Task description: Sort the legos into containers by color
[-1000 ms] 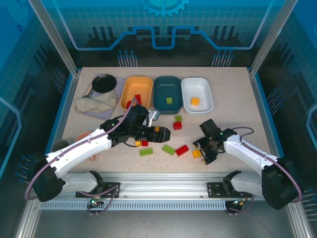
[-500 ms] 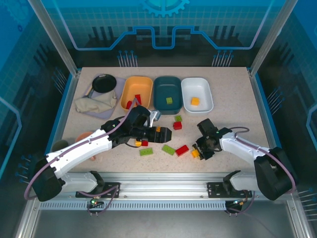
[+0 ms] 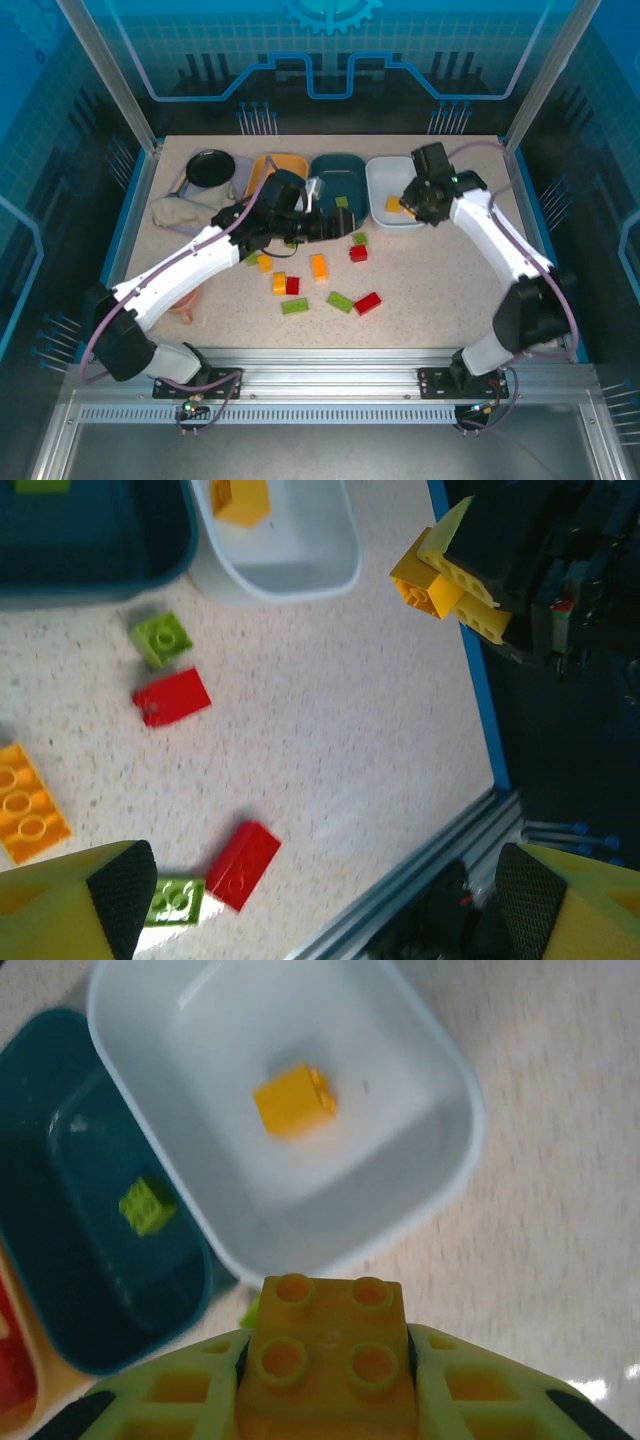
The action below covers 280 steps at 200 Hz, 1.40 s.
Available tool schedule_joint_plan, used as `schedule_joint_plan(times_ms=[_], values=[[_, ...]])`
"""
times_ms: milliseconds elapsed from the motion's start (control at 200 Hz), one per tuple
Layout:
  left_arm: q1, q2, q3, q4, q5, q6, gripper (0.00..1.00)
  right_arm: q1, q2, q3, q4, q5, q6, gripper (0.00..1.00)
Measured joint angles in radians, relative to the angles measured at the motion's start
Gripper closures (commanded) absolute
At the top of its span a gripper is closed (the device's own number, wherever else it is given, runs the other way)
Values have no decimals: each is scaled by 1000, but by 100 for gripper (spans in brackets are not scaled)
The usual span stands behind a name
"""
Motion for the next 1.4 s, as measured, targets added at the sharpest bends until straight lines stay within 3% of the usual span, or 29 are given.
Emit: schedule_joint_plan(times_ms=[145, 320, 485, 645, 735, 915, 1085, 1235, 1400], values=[[48, 109, 98, 13, 4, -5, 9, -34, 247, 182, -30, 21, -139, 76], [67, 197, 157, 8, 6, -4, 9, -55, 478, 313, -97, 19, -198, 73], [67, 216, 162, -11, 4, -4, 9, -56, 551, 324, -137, 13, -208, 64], [67, 215, 161, -35, -6, -5, 9, -60, 557, 334, -154, -5, -219, 44], [68, 214, 161, -55, -15, -4, 9, -60, 557, 345, -155, -14, -220, 39], [68, 178, 145, -109, -53, -6, 9, -57, 495, 348, -160, -21, -228, 38], [79, 86, 103, -198, -113, -33, 10, -5, 307, 324, -128, -10, -276, 39], [146, -14, 19, -307, -184, -83, 13, 167, 44, 111, 40, -49, -400, 37], [345, -70, -166, -372, -194, -140, 16, 380, -103, -143, 238, -219, -508, 34]])
